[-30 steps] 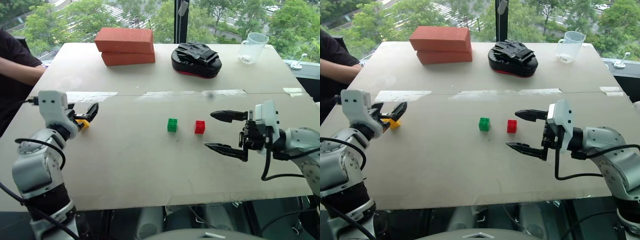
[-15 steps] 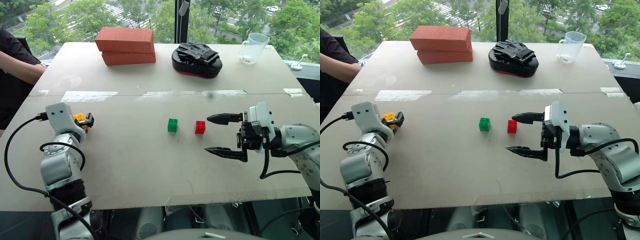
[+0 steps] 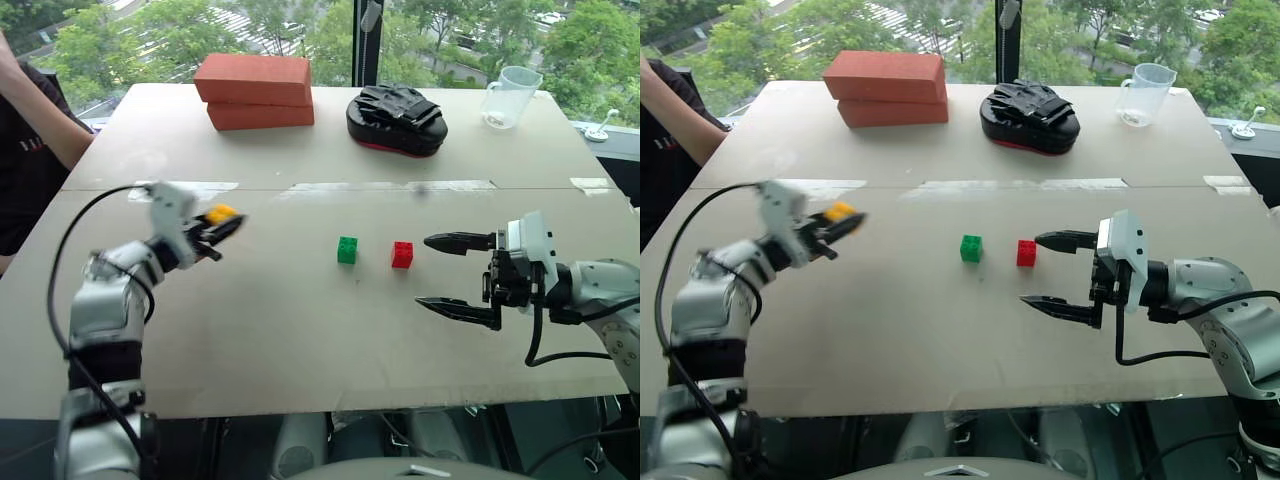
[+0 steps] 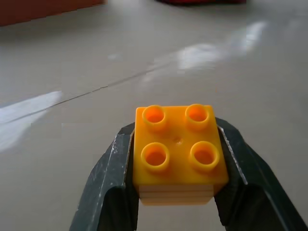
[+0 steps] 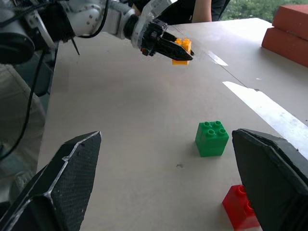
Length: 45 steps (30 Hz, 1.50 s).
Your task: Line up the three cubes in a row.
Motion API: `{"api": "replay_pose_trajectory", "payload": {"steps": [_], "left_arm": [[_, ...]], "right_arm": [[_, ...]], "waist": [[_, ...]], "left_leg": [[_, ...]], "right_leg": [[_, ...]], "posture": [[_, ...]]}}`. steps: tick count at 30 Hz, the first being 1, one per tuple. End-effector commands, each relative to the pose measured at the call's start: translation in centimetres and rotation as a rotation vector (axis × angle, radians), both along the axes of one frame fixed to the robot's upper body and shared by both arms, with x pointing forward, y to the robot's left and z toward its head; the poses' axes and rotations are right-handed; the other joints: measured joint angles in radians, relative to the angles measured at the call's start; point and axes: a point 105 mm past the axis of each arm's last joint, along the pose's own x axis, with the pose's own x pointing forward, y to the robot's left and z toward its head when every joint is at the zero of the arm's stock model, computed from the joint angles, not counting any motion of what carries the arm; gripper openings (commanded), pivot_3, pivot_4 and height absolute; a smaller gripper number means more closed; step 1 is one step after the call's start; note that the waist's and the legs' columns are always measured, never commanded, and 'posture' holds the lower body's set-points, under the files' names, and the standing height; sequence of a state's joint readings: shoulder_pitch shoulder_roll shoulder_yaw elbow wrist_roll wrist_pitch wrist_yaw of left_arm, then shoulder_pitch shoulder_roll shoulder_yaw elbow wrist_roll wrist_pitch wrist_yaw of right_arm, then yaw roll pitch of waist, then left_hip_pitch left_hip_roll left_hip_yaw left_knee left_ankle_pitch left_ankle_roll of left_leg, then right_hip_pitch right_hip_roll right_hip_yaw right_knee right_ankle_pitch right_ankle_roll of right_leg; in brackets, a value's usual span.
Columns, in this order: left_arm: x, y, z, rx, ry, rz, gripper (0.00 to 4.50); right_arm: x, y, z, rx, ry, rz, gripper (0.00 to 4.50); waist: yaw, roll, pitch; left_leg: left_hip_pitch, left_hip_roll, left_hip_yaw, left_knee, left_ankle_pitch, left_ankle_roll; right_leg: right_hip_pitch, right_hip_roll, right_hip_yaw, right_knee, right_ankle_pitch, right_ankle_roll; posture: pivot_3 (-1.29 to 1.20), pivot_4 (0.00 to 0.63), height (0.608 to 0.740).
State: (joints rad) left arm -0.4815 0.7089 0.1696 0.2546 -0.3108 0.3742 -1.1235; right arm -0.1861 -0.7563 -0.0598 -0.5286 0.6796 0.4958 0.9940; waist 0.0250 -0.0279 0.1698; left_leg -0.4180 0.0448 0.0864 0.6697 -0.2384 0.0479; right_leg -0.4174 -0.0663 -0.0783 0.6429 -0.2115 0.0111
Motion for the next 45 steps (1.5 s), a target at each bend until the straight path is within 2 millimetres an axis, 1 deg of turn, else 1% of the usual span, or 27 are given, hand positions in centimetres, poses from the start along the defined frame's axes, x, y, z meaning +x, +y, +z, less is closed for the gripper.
{"api": "replay_pose_trajectory", "payload": {"steps": [1, 2, 3, 4, 6, 7, 9, 11, 15, 17, 25, 37, 38, 39, 40, 41, 43, 45], "left_arm": [[-0.4, -2.3, -0.2, 0.123, 0.044, -0.376, 1.35], [-0.1, -2.5, -0.3, 0.149, 0.053, -0.425, 1.35], [0.1, -2.6, -0.3, 0.165, 0.061, -0.464, 1.35], [0.6, -2.7, -0.4, 0.194, 0.063, -0.484, 1.35], [1.6, -3.1, -0.5, 0.259, 0.065, -0.517, 1.35], [1.9, -3.2, -0.6, 0.283, 0.06, -0.528, 1.35], [2.3, -3.6, -0.6, 0.31, 0.054, -0.545, 1.35], [2.5, -4.2, -0.4, 0.33, 0.042, -0.568, 1.35], [2.5, -4.1, -0.9, 0.372, 0.057, -0.584, 1.35], [2.4, -4.0, -1.0, 0.368, 0.062, -0.584, 1.35], [1.8, -3.0, -1.6, 0.371, 0.08, -0.577, 1.35], [1.7, -3.2, -1.9, 0.384, 0.094, -0.59, 1.35], [1.7, -3.2, -1.9, 0.384, 0.098, -0.59, 2.36], [1.7, -3.2, -2.0, 0.384, 0.101, -0.591, 2.57], [1.8, -3.3, -1.8, 0.374, 0.093, -0.587, 3.08], [1.9, -3.3, -1.6, 0.36, 0.088, -0.582, 3.4], [1.9, -3.2, -1.2, 0.333, 0.084, -0.571, 4.36], [1.8, -2.9, -0.8, 0.323, 0.064, -0.561, 4.44]], "right_arm": [[-0.1, -0.7, 1.2, -0.001, -0.074, -0.041, 4.5], [-0.1, -0.7, 1.2, 0.001, -0.067, -0.053, 4.5], [-0.1, -0.8, 1.2, 0.002, -0.06, -0.06, 4.5], [-0.2, -0.7, 1.1, 0.004, -0.054, -0.063, 4.5], [-0.5, -0.7, 0.8, -0.008, -0.045, -0.071, 4.5], [-0.6, -0.8, 0.7, -0.013, -0.041, -0.076, 4.5], [-0.6, -1.0, 0.6, -0.015, -0.038, -0.09, 4.5], [-0.7, -1.2, 0.7, -0.021, -0.045, -0.107, 4.5], [-0.6, -1.5, 0.7, -0.027, -0.045, -0.122, 4.5], [-0.6, -1.6, 0.7, -0.031, -0.047, -0.122, 4.5], [-0.3, -1.7, 1.0, -0.031, -0.051, -0.119, 4.5], [-0.4, -1.6, 1.2, -0.039, -0.051, -0.116, 4.5], [-0.4, -1.6, 1.2, -0.04, -0.051, -0.116, 4.5], [-0.3, -1.6, 1.2, -0.041, -0.05, -0.117, 4.5], [-0.4, -1.6, 1.2, -0.041, -0.05, -0.117, 4.5], [-0.4, -1.6, 1.2, -0.041, -0.049, -0.116, 4.5], [-0.5, -1.7, 1.4, -0.041, -0.049, -0.115, 4.5], [-0.6, -1.7, 1.4, -0.041, -0.047, -0.114, 4.5]], "waist": [[-0.001, 0.001, 0.0], [-0.002, 0.0, 0.0], [-0.005, 0.0, 0.0], [-0.008, 0.0, 0.0], [-0.011, 0.0, 0.0], [-0.01, 0.0, -0.001], [-0.011, 0.0, 0.0], [-0.01, 0.0, 0.0], [-0.011, 0.0, 0.0], [-0.011, 0.0, 0.0], [-0.011, 0.0, 0.0], [-0.01, 0.0, 0.0], [-0.01, 0.0, 0.0], [-0.01, 0.0, 0.0], [-0.01, 0.0, 0.0], [-0.01, 0.0, 0.0], [-0.01, 0.0, 0.0], [-0.01, 0.0, 0.0]], "left_leg": [[0.0, 0.0, 0.001, 0.0, 0.0, 0.0], [0.0, 0.0, 0.002, 0.0, 0.0, 0.0], [-0.002, -0.001, 0.002, 0.001, 0.003, 0.005], [-0.004, -0.001, 0.002, 0.001, 0.003, 0.006], [-0.006, -0.001, 0.002, 0.001, 0.002, 0.007], [-0.01, -0.002, 0.001, 0.001, 0.002, 0.007], [-0.015, -0.004, 0.002, 0.001, 0.003, 0.006], [-0.015, -0.004, 0.003, 0.001, 0.003, 0.005], [-0.015, -0.004, 0.003, 0.001, 0.002, 0.007], [-0.015, -0.003, 0.002, 0.001, 0.002, 0.007], [-0.015, -0.002, 0.001, 0.003, 0.002, 0.008], [-0.015, -0.003, 0.001, 0.003, 0.002, 0.008], [-0.015, -0.003, 0.001, 0.003, 0.002, 0.008], [-0.015, -0.003, 0.001, 0.003, 0.002, 0.008], [-0.015, -0.003, 0.001, 0.003, 0.002, 0.008], [-0.015, -0.003, 0.001, 0.004, 0.002, 0.008], [-0.015, -0.003, 0.001, 0.004, 0.002, 0.008], [-0.015, -0.003, 0.001, 0.004, 0.002, 0.008]], "right_leg": [[0.0, -0.003, -0.001, 0.0, 0.0, 0.0], [0.0, -0.006, -0.003, 0.0, 0.0, 0.0], [0.0, -0.004, -0.007, 0.0, 0.0, 0.0], [-0.002, -0.004, -0.007, 0.0, 0.0, 0.0], [-0.004, 0.0, -0.007, 0.0, 0.001, 0.001], [-0.007, 0.002, -0.008, 0.0, 0.003, 0.005], [-0.012, 0.004, -0.007, 0.001, 0.003, 0.005], [-0.012, 0.004, -0.007, 0.001, 0.002, 0.006], [-0.012, 0.003, -0.006, 0.001, 0.001, 0.008], [-0.012, 0.003, -0.006, 0.001, 0.0, 0.01], [-0.012, 0.003, -0.006, 0.003, 0.0, 0.011], [-0.012, 0.003, -0.006, 0.003, 0.0, 0.01], [-0.012, 0.003, -0.006, 0.003, 0.0, 0.01], [-0.012, 0.003, -0.006, 0.003, 0.0, 0.01], [-0.012, 0.003, -0.006, 0.004, 0.0, 0.01], [-0.012, 0.003, -0.006, 0.004, 0.0, 0.01], [-0.012, 0.003, -0.006, 0.004, 0.0, 0.01], [-0.012, 0.003, -0.006, 0.004, 0.0, 0.01]], "posture": [[0.0, 0.15, 0.74], [0.0, 0.15, 0.74], [0.0, 0.15, 0.74], [0.0, 0.15, 0.74], [0.0, 0.15, 0.74], [0.0, 0.15, 0.74], [0.0, 0.15, 0.74], [0.0, 0.15, 0.74], [0.0, 0.15, 0.74], [0.0, 0.15, 0.74], [0.0, 0.15, 0.74], [0.0, 0.15, 0.74], [0.0, 0.15, 0.74], [0.0, 0.15, 0.74], [0.0, 0.15, 0.74], [0.0, 0.15, 0.74], [0.0, 0.15, 0.74], [0.0, 0.15, 0.74]]}}
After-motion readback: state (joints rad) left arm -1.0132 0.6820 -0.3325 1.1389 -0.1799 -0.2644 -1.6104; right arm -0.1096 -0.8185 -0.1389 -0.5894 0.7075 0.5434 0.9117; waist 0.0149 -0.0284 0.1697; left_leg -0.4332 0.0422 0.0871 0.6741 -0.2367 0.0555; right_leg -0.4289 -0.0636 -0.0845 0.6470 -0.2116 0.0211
